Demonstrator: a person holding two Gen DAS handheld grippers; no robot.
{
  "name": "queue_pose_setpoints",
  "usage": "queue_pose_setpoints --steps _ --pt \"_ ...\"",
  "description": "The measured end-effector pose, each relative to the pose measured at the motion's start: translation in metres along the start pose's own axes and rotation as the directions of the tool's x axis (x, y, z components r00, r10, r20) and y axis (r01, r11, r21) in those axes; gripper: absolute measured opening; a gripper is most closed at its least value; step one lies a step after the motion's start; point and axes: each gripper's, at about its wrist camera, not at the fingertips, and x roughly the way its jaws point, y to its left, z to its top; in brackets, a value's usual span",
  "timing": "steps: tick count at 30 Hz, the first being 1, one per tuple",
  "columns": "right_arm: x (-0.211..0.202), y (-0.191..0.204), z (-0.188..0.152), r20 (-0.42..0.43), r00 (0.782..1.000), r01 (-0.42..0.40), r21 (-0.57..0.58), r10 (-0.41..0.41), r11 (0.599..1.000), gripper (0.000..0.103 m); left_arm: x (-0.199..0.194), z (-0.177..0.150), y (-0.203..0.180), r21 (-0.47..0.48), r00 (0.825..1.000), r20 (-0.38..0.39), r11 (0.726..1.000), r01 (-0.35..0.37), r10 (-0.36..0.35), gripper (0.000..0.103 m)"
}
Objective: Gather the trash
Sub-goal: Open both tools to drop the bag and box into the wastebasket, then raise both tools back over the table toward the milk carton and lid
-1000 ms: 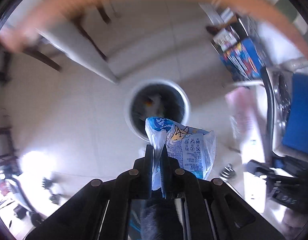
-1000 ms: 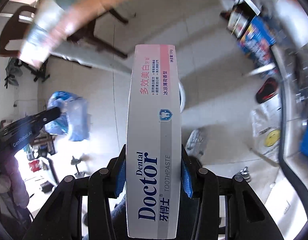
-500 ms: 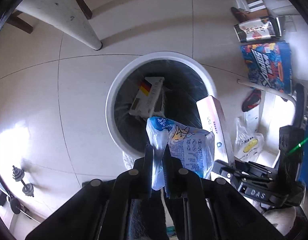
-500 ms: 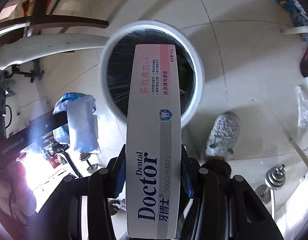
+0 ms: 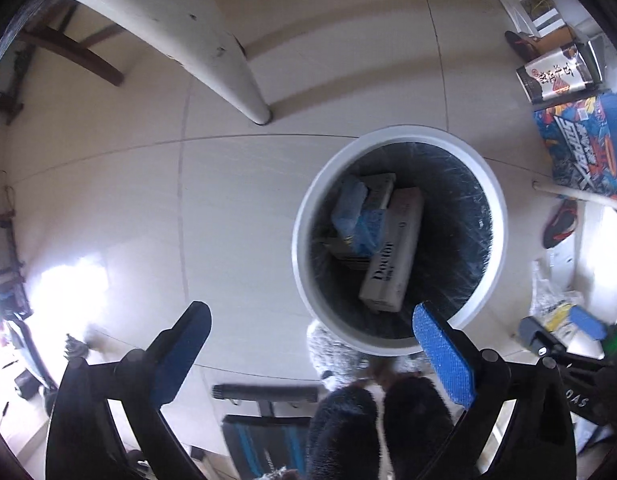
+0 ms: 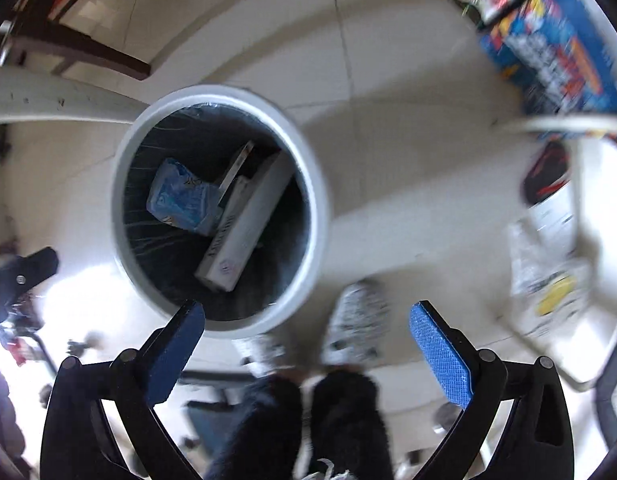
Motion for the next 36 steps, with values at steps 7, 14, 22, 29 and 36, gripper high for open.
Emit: queue_pose_setpoints --steps 7,14,22,29,36 --pt "-0.025 0.013 -0.005 0.043 0.998 0.038 -0.013 -0.037 0.999 0.103 -0.029 -0.021 0.001 0.0 0.999 0.037 1.0 -0.015 0.015 0.103" --pt "-0.071 0.009 -0.022 0.089 0.996 0.004 -0.005 -0.004 1.0 0.103 -0.073 -0.044 0.0 -0.021 0.996 0.085 1.0 0.005 -0.003 0.103" --pt "-0.147 0.006 -0.045 0.149 0.989 -0.007 -0.009 0.009 1.0 0.103 -0.126 -0.073 -0.005 -0.014 0.994 0.108 0.999 0.03 -0.029 0.103" --pt "-0.232 0.008 -0.077 0.175 0.984 -0.021 -0.021 0.025 1.0 0.103 -0.202 -0.098 -0.009 0.012 0.991 0.123 0.999 0.04 -0.041 0.103" --pt "-0.317 0.01 -0.105 0.203 0.978 -0.04 -0.014 0.042 0.999 0.103 -0.273 -0.117 -0.002 0.013 0.986 0.157 0.998 0.054 -0.055 0.103"
